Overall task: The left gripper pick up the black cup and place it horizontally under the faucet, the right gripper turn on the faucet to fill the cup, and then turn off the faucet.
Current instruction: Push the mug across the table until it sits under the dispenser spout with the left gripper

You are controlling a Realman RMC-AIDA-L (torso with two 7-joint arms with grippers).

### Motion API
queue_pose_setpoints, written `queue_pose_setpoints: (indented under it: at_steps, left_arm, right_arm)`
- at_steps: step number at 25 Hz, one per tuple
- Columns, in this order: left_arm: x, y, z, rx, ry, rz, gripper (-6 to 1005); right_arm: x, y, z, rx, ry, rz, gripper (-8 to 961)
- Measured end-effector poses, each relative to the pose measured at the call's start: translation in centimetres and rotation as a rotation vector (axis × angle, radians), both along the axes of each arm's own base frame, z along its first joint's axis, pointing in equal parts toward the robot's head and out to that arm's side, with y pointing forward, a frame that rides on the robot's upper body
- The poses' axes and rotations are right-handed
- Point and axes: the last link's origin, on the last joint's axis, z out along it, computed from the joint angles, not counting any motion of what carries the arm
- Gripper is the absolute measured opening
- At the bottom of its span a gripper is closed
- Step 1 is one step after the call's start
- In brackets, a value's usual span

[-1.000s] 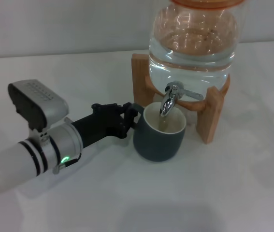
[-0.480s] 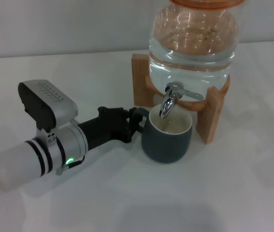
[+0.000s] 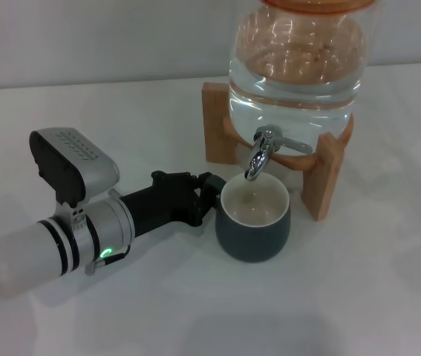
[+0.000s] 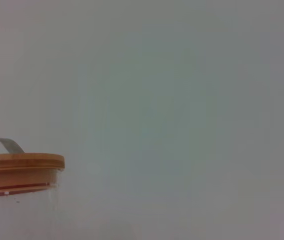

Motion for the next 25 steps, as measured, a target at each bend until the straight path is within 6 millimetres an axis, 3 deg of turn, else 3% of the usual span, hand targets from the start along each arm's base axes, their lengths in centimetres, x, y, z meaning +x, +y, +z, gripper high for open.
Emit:
queue_pose_setpoints:
  at_steps: [16, 25]
  left_arm:
    - [-0.8, -0.3, 0.8, -0.001, -0.043, 0.025, 237]
    - [-2.1, -1.0, 1.8, -0.022, -0.073, 0.044, 534]
  right_arm:
    - [0.0, -0.3, -0.1, -0.002, 0.005, 0.003, 822]
    - [0.0, -0.5, 0.0, -0.001, 0.003, 0.01, 822]
